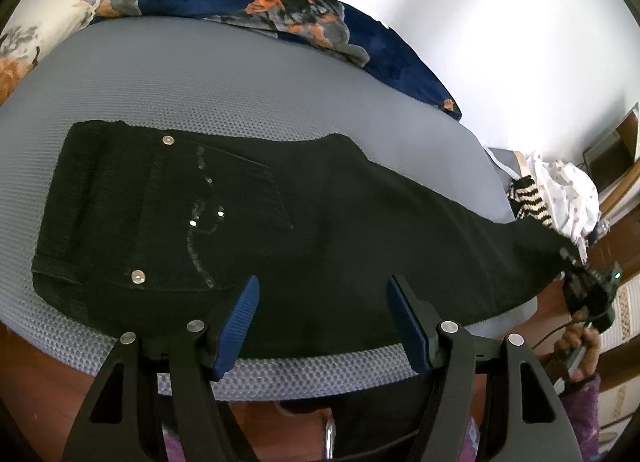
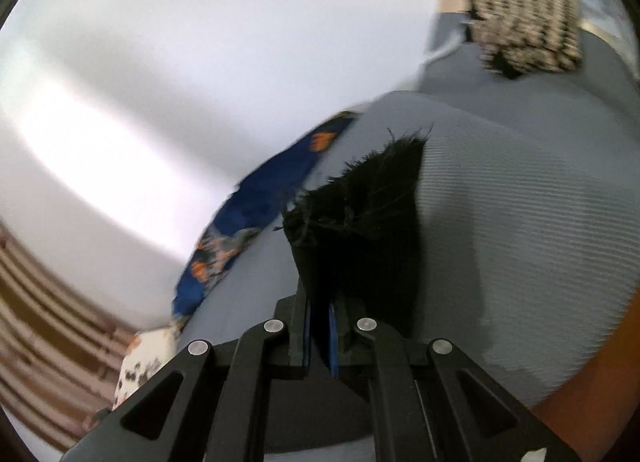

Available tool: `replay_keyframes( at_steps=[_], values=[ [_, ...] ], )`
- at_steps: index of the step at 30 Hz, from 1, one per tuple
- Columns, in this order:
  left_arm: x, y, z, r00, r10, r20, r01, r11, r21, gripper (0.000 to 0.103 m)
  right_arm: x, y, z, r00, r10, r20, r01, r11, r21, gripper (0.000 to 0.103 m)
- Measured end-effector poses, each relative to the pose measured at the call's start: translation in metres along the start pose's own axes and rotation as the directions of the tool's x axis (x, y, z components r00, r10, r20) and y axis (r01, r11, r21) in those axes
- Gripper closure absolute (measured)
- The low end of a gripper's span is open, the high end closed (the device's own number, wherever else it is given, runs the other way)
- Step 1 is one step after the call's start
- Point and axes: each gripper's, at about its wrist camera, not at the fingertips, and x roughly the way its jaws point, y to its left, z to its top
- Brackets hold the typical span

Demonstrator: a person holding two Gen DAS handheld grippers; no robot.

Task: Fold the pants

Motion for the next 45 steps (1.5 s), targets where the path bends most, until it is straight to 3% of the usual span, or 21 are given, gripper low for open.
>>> replay_keyframes(
  at_steps=[8,15,22,29,40,45],
  values=[
    [-0.011,0.022,0.005,0.999,0.035,0.027,-0.035,0.999,0.009,0.036,0.053,0.102,-0.047,0.98,0.138,-0.14,-0.155,0.982,-0.111,0.096],
    [-0.019,0.04,0.004,0.998,0.054,0.044,-0.054,0.998,0.013,0.033,0.107,0.144,-0.114,0.933,0.194,-0.302,-0.232,0.968,-0.094,0.096],
    [-0.016,0.062,-0.005,0.998,0.059,0.021,-0.058,0.998,-0.024,0.03,0.147,0.159,-0.183,0.885,0.136,-0.445,-0.214,0.968,-0.129,0.096],
    [-0.014,0.068,-0.006,0.999,0.05,0.008,-0.049,0.998,-0.038,0.03,0.163,0.146,-0.21,0.852,0.077,-0.517,-0.185,0.97,-0.16,0.096],
    [0.001,0.055,-0.014,0.998,0.052,-0.045,-0.051,0.999,0.019,0.03,0.169,0.147,-0.235,0.833,-0.011,-0.552,-0.182,0.938,-0.294,0.096],
    [0.006,0.056,-0.015,0.997,0.047,-0.063,-0.046,0.999,0.017,0.03,0.166,0.161,-0.247,0.843,-0.075,-0.532,-0.198,0.877,-0.438,0.092]
  ],
)
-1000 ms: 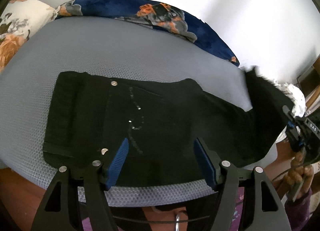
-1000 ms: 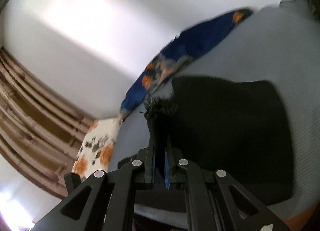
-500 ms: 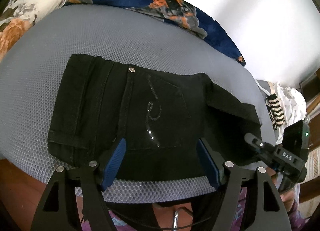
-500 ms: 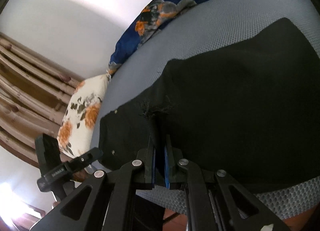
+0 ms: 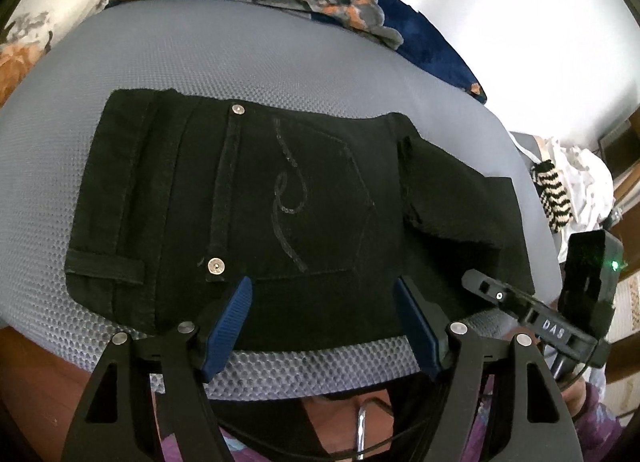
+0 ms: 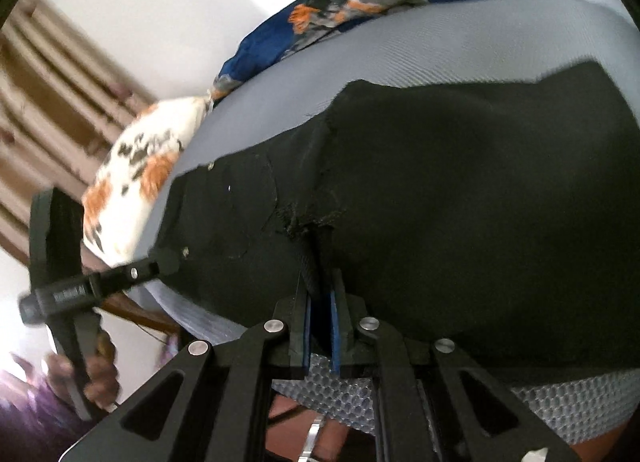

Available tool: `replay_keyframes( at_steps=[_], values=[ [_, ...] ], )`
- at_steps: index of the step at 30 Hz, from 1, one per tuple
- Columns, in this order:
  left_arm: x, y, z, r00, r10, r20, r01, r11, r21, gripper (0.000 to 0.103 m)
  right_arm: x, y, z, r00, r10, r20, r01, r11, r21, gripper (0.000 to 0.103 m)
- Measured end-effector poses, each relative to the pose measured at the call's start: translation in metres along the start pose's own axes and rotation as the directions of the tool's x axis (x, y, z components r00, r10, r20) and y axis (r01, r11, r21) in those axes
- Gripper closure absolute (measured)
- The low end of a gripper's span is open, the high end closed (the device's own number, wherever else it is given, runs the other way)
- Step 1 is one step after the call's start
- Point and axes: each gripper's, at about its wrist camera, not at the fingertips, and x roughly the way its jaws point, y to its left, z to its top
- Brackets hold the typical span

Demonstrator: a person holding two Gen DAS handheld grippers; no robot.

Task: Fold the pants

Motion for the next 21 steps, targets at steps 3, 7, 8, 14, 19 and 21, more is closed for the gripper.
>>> replay_keyframes(
  at_steps=[3,7,8,14,19,21],
  values=[
    [0.004,0.003,0.0,1.0,0.0,-0.011,0.0,1.0,-0.013,0.03,0.002,0.009,-0.003,1.0,-0.004,-0.017,0.003,0.998,-0.069,0.078],
    [0.004,0.005,-0.001,1.0,-0.008,-0.02,0.008,1.0,-0.019,0.03,-0.008,0.01,-0.003,0.991,0.129,0.031,-0.127,0.99,-0.052,0.058],
    [0.003,0.004,0.0,1.0,-0.008,-0.019,0.008,1.0,-0.016,0.03,-0.013,0.004,0.0,0.979,0.197,0.042,-0.197,0.98,-0.017,0.058],
    [-0.007,-0.009,0.005,0.995,-0.096,-0.026,0.096,0.995,-0.007,0.03,-0.064,-0.076,0.014,0.949,0.227,0.217,-0.277,0.932,0.233,0.058],
    [-0.001,-0.035,0.014,0.985,-0.168,-0.05,0.169,0.985,0.038,0.03,-0.078,-0.098,0.017,0.97,0.121,0.211,-0.168,0.96,0.223,0.058],
    [0.005,-0.046,0.018,0.978,-0.199,-0.063,0.202,0.978,0.047,0.03,-0.069,-0.097,0.014,0.976,0.125,0.176,-0.16,0.966,0.202,0.058]
  ],
)
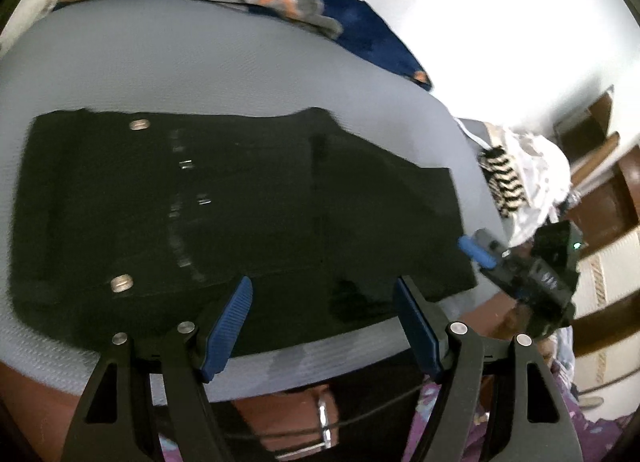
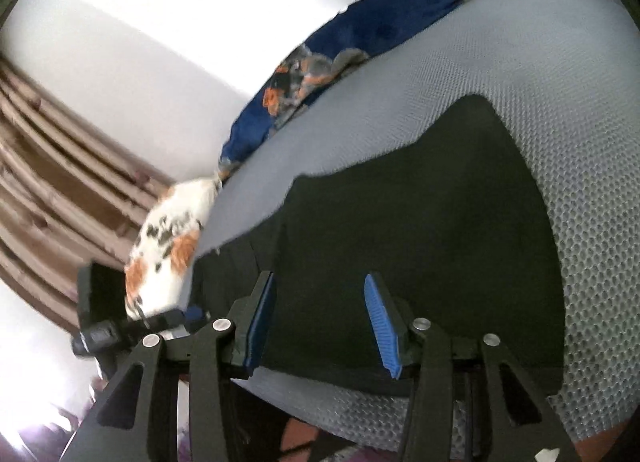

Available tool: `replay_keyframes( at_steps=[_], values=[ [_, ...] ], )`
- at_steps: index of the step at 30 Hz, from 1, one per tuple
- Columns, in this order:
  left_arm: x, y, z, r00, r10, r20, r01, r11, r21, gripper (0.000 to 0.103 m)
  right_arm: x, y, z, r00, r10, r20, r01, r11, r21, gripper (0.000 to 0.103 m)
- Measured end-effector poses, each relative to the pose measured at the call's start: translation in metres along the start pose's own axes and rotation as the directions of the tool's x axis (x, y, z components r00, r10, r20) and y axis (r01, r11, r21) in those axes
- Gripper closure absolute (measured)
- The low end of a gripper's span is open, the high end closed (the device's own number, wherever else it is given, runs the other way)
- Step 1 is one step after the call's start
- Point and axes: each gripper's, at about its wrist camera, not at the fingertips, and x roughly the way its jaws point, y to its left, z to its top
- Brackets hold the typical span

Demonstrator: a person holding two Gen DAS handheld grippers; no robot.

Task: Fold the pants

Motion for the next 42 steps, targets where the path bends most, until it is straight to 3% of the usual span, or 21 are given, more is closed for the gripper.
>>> replay_keyframes(
  at_steps=[3,6,11,14,16,19,23,25,27,30,33,35,38,42],
  values=[
    [0.017,-0.01,0.009,0.997,-0.069,-0.04,0.068,0.998,-0.014,0.03,0.02,-0.005,-0.011,0.996,-0.008,-0.086,0.008,1.0,-0.004,0.058],
    [0.029,-0.017,0.017,0.999,-0.015,-0.045,0.014,1.0,-0.018,0.03,0.031,0.009,-0.018,0.987,-0.084,-0.137,0.067,0.99,-0.128,0.059],
    [0.041,-0.024,0.025,0.998,-0.001,-0.058,-0.001,1.0,-0.025,0.03,0.028,0.025,-0.017,0.993,-0.017,-0.115,0.0,0.99,-0.142,0.059],
    [0.055,-0.035,0.027,0.997,0.054,-0.052,-0.052,0.998,0.036,0.03,0.041,0.036,-0.028,0.992,-0.042,-0.118,0.016,0.977,-0.214,0.071],
    [0.066,-0.037,0.021,0.991,0.114,-0.076,-0.108,0.991,0.077,0.03,0.049,0.041,-0.037,0.989,-0.043,-0.145,0.004,0.965,-0.261,0.086],
    [0.087,-0.036,0.004,0.979,0.168,-0.119,-0.154,0.981,0.117,0.03,0.063,0.045,-0.05,0.974,-0.145,-0.174,0.071,0.925,-0.372,0.088],
    [0.09,-0.044,-0.017,0.97,0.235,-0.058,-0.217,0.949,0.227,0.03,0.057,0.039,-0.042,0.974,-0.105,-0.2,0.035,0.945,-0.325,0.089],
    [0.088,-0.049,-0.02,0.966,0.252,-0.058,-0.229,0.939,0.257,0.03,0.046,0.032,-0.03,0.982,-0.055,-0.181,0.01,0.971,-0.241,0.086],
    [0.077,-0.047,-0.016,0.977,0.207,-0.059,-0.187,0.952,0.243,0.03,0.032,0.03,-0.023,0.99,-0.033,-0.139,0.005,0.98,-0.197,0.086],
    [0.046,-0.034,0.001,0.986,0.164,0.024,-0.166,0.972,0.166,0.03,0.024,0.036,-0.013,0.994,0.008,-0.112,-0.027,0.985,-0.173,0.085],
    [0.026,-0.015,0.023,0.991,0.129,0.037,-0.131,0.989,0.065,0.03,0.035,0.05,-0.011,0.989,0.031,-0.145,-0.058,0.98,-0.192,0.085],
    [0.021,-0.003,0.034,0.989,0.144,0.024,-0.145,0.989,0.026,0.03,0.048,0.059,-0.012,0.986,0.016,-0.169,-0.055,0.972,-0.229,0.085],
    [0.021,0.009,0.045,0.988,0.153,0.036,-0.153,0.988,-0.018,0.03,0.063,0.074,-0.019,0.978,0.016,-0.206,-0.074,0.958,-0.276,0.085],
    [0.024,0.017,0.042,0.989,0.147,0.012,-0.147,0.988,-0.045,0.03,0.093,0.091,-0.036,0.956,-0.044,-0.29,-0.071,0.924,-0.377,0.085]
  ],
)
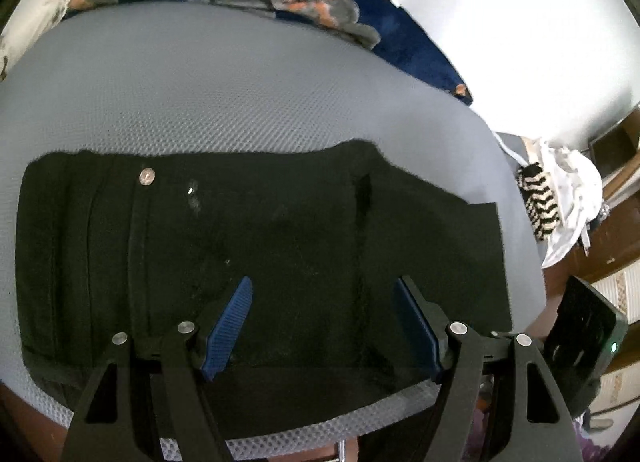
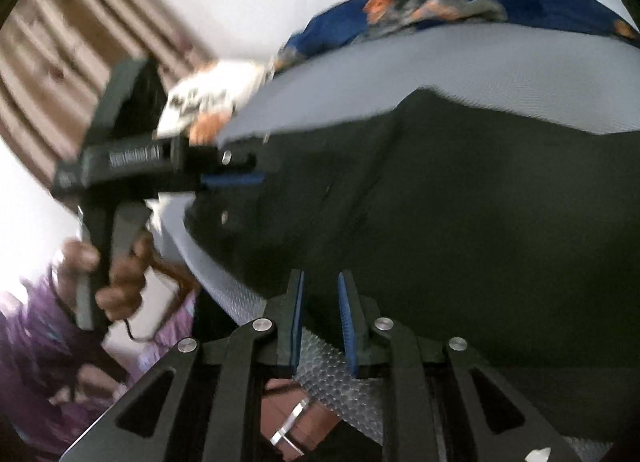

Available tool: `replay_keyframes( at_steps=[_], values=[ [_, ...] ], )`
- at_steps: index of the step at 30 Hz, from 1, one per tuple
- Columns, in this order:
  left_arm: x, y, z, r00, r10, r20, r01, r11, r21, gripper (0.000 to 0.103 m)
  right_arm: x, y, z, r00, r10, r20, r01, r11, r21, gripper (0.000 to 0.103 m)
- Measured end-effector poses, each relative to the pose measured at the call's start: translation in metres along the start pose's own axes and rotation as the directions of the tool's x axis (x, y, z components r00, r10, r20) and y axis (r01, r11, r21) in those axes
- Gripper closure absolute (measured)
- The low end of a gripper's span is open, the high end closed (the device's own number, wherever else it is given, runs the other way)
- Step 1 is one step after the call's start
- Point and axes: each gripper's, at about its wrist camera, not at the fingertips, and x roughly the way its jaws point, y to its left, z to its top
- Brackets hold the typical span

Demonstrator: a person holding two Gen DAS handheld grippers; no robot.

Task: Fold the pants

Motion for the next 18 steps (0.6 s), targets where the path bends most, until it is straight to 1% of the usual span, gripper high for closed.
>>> replay_keyframes(
  at_steps=[1,2,3,4,5,6,8,9,11,12,13,14,15,16,17,18],
  values=[
    [0.001,0.002,-0.002,1.0,0.003,-0.006,-0.003,1.0,0.0,0.03,0.009,0.003,-0.003,0.999,-0.01,-0.038,0.009,1.0,-0.029,0.085],
    [0.001,0.003,-0.004,1.0,0.005,-0.013,-0.005,1.0,-0.003,0.03,0.018,0.007,-0.006,0.996,-0.045,-0.073,0.04,0.997,-0.071,0.085],
    [-0.001,0.005,-0.008,1.0,0.004,-0.02,-0.004,1.0,-0.006,0.03,0.023,0.012,-0.01,0.993,-0.083,-0.08,0.072,0.989,-0.128,0.086],
    [-0.003,0.008,-0.011,1.0,0.003,-0.023,-0.003,1.0,-0.009,0.03,0.021,0.014,-0.009,0.994,-0.085,-0.074,0.074,0.987,-0.145,0.086],
    [-0.007,0.01,-0.014,1.0,0.004,-0.014,-0.004,1.0,-0.012,0.03,0.018,0.012,-0.006,0.994,-0.072,-0.085,0.061,0.99,-0.124,0.086],
    [-0.014,0.015,-0.015,1.0,0.008,0.008,-0.008,1.0,-0.018,0.03,0.013,0.011,-0.003,0.996,-0.054,-0.077,0.046,0.994,-0.101,0.086],
    [-0.026,0.025,-0.016,0.999,0.002,0.037,0.0,1.0,-0.031,0.03,-0.002,0.006,0.004,1.0,-0.021,-0.015,0.02,0.998,-0.066,0.086],
    [-0.033,0.031,-0.015,0.999,0.011,0.044,-0.009,0.999,-0.039,0.03,-0.01,0.003,0.007,1.0,-0.009,0.018,0.01,0.999,-0.042,0.085],
    [-0.044,0.037,-0.015,0.994,0.076,0.075,-0.074,0.997,-0.031,0.03,-0.022,-0.003,0.013,0.998,0.016,0.065,-0.017,1.0,0.016,0.085],
    [-0.05,0.04,-0.016,0.988,0.124,0.097,-0.122,0.992,-0.017,0.03,-0.025,-0.005,0.014,0.997,0.023,0.08,-0.026,0.999,0.034,0.085],
    [-0.055,0.041,-0.016,0.977,0.179,0.119,-0.18,0.984,-0.005,0.03,-0.028,-0.006,0.015,0.995,0.024,0.094,-0.029,0.998,0.052,0.084],
    [-0.06,0.044,-0.016,0.962,0.234,0.138,-0.237,0.972,0.003,0.03,-0.03,-0.006,0.016,0.994,0.024,0.104,-0.031,0.997,0.065,0.082],
    [-0.063,0.047,-0.017,0.949,0.275,0.154,-0.278,0.961,0.002,0.03,-0.032,-0.006,0.015,0.993,0.03,0.117,-0.039,0.996,0.081,0.08],
    [-0.067,0.051,-0.018,0.938,0.302,0.168,-0.306,0.952,-0.003,0.03,-0.033,-0.007,0.015,0.992,0.034,0.123,-0.046,0.995,0.093,0.079],
    [-0.069,0.056,-0.018,0.931,0.319,0.178,-0.322,0.947,-0.01,0.03,-0.034,-0.009,0.015,0.991,0.036,0.126,-0.049,0.993,0.107,0.078],
    [-0.07,0.061,-0.018,0.928,0.326,0.181,-0.328,0.944,-0.016,0.03,-0.03,-0.008,0.014,0.992,0.033,0.125,-0.048,0.992,0.12,0.078]
  ],
)
